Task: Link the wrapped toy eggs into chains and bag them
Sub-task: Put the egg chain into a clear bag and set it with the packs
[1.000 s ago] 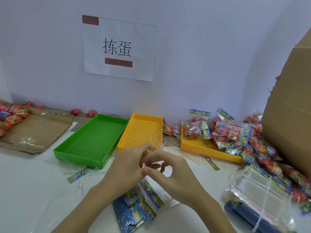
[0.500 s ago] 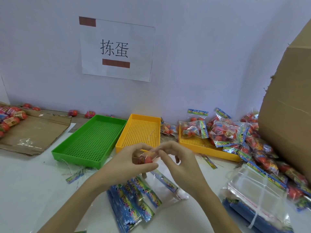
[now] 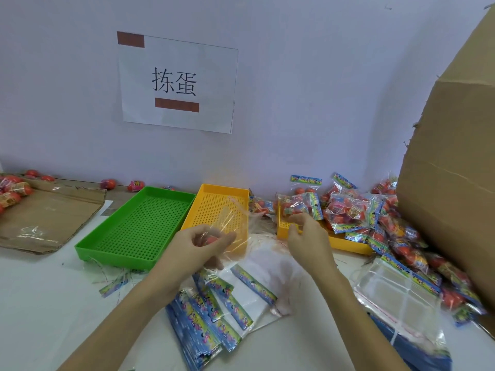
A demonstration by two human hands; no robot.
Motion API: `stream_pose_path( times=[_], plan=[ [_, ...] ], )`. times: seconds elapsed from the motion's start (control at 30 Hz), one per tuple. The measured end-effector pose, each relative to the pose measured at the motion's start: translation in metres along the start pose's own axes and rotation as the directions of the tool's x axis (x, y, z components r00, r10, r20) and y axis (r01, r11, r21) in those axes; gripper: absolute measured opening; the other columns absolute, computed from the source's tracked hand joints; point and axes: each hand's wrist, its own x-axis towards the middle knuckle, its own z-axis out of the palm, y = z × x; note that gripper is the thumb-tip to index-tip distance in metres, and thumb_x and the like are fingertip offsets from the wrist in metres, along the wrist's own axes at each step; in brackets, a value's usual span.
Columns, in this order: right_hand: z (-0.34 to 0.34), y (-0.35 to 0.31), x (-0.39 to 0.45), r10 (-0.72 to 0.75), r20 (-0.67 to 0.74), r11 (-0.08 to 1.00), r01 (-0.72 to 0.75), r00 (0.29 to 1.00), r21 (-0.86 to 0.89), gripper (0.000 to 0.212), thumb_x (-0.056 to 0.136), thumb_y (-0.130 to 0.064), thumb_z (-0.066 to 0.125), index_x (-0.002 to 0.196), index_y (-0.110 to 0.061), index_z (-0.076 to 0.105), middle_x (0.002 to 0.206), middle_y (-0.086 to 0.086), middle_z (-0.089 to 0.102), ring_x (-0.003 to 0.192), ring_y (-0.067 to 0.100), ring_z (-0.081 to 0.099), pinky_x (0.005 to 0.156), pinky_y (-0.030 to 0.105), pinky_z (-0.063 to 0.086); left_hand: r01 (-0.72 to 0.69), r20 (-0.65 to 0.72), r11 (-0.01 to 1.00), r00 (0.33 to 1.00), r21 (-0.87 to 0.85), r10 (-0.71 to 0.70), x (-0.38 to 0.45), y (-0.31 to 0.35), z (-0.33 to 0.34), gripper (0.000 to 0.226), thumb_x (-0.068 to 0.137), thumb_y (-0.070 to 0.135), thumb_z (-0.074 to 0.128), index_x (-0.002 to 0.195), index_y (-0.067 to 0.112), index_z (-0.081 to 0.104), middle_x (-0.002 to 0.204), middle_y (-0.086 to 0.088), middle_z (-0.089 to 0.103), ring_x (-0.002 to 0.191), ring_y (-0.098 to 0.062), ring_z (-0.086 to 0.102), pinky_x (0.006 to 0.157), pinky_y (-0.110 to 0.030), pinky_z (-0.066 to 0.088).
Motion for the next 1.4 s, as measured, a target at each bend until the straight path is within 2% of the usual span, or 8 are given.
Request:
stream_pose_path(
  times=[0.23,0.33,0.43,0.63,0.83,1.0,1.2,1.4],
  plan=[
    [-0.012,0.018,0.058,0.355,0.09,0.889,-0.306,0.93,-0.342,0.028,0.102,-0.013,0.045,0.126,0.001,0.053,0.132,0.024,0.056,0.121,0.04,0.053,0.106,0.048,0.045,-0.023,-0.012,0.985,1.0,-0.171,0.022,0.003,0.003,0.0,0.035,0.081,0.039,0.079,0.097,0.007,0.076,0.09,-0.013,0.076,0.079,-0.029,0.074,0.082,-0.037,0.062],
    [-0.01,0.024,0.068,0.452,0.039,0.808,-0.39,0.891,-0.442,0.054,0.1,-0.013,0.049,0.149,0.003,0.033,0.158,0.028,0.025,0.144,0.046,0.028,0.12,0.052,0.028,-0.056,-0.053,0.99,0.997,-0.128,0.049,0.002,0.002,0.0,0.033,0.085,0.036,0.08,0.094,0.004,0.075,0.09,-0.019,0.077,0.077,-0.029,0.073,0.078,-0.031,0.063],
    [-0.009,0.035,0.07,0.419,-0.001,0.784,-0.363,0.908,-0.503,0.064,0.101,-0.015,0.051,0.154,0.003,0.02,0.161,0.027,0.019,0.147,0.045,0.023,0.12,0.052,0.026,-0.051,-0.078,0.991,0.996,-0.122,0.042,0.002,0.002,0.0,0.035,0.086,0.037,0.08,0.088,0.003,0.072,0.085,-0.015,0.077,0.076,-0.029,0.076,0.077,-0.035,0.06],
    [-0.018,0.043,0.079,0.332,-0.026,0.768,-0.286,0.943,-0.572,0.034,0.098,-0.015,0.058,0.13,-0.004,0.054,0.143,0.022,0.048,0.137,0.041,0.036,0.108,0.047,0.043,-0.054,-0.058,0.992,0.997,-0.116,0.048,0.002,0.003,0.002,0.039,0.09,0.032,0.077,0.096,-0.005,0.069,0.086,-0.015,0.078,0.076,-0.03,0.077,0.07,-0.027,0.059],
    [-0.021,0.042,0.079,0.26,-0.046,0.828,-0.247,0.964,-0.503,0.012,0.095,0.002,0.058,0.106,-0.004,0.056,0.118,0.021,0.061,0.1,0.036,0.059,0.073,0.037,0.046,-0.054,0.043,0.996,0.997,-0.065,0.057,0.001,0.001,0.004,0.033,0.092,0.032,0.076,0.094,0.0,0.07,0.081,-0.011,0.077,0.075,-0.029,0.076,0.068,-0.024,0.056],
    [-0.022,0.025,0.06,0.167,-0.12,0.877,-0.203,0.979,-0.435,0.039,0.099,-0.002,0.053,0.137,0.0,0.043,0.118,0.023,0.063,0.107,0.042,0.062,0.075,0.042,0.047,-0.052,0.032,0.997,0.998,-0.064,0.054,0.0,-0.002,0.009,0.025,0.092,0.028,0.077,0.095,0.003,0.072,0.08,-0.012,0.076,0.081,-0.033,0.078,0.072,-0.03,0.057],
    [-0.015,-0.008,0.013,-0.199,-0.226,0.98,0.2,0.954,-0.018,0.016,0.106,-0.016,0.053,0.117,-0.012,0.063,0.106,0.004,0.069,0.097,0.02,0.066,0.08,0.033,0.054,-0.109,-0.033,0.994,0.993,0.033,0.11,0.002,-0.002,0.013,0.015,0.094,0.02,0.076,0.101,0.007,0.07,0.082,-0.012,0.076,0.068,-0.03,0.075,0.064,-0.044,0.063],
    [0.001,-0.026,-0.037,-0.235,-0.06,0.764,0.222,0.97,0.605,0.026,0.103,-0.008,0.057,0.116,-0.022,0.074,0.114,-0.014,0.073,0.105,0.005,0.067,0.081,0.016,0.053,-0.199,-0.027,0.96,0.978,0.198,0.208,0.002,-0.009,0.014,0.021,0.092,0.029,0.076,0.11,0.024,0.068,0.08,0.002,0.073,0.063,-0.022,0.074,0.057,-0.04,0.062]
  ],
)
